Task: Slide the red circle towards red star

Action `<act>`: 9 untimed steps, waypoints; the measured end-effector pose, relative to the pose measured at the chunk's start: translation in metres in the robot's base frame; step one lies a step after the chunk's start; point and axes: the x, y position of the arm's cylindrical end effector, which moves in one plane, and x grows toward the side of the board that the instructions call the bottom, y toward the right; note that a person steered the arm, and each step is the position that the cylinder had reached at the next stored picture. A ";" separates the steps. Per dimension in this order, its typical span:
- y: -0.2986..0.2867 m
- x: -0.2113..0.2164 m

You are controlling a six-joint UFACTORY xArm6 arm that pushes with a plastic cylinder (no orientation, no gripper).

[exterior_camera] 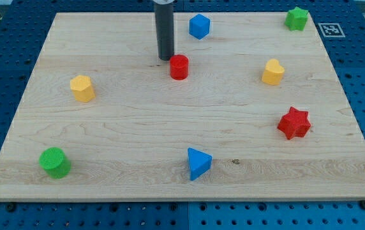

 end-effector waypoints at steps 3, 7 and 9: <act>0.029 0.029; 0.075 0.046; 0.090 0.061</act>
